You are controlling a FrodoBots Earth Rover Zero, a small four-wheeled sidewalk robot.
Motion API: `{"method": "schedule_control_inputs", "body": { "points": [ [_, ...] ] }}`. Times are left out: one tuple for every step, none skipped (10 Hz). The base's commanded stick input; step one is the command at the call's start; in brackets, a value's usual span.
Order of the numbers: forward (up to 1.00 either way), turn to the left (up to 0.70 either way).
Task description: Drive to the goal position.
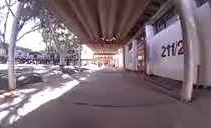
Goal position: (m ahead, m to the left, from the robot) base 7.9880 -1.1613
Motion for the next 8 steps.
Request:
{"method": "schedule_control_inputs", "body": {
  "points": [
    [0.70,0.00],
    [0.70,0.00],
    [0.70,0.00],
    [0.70,0.00],
    [0.70,0.00],
    [0.70,0.00],
    [0.70,0.00],
    [0.70,0.00]
  ]
}}
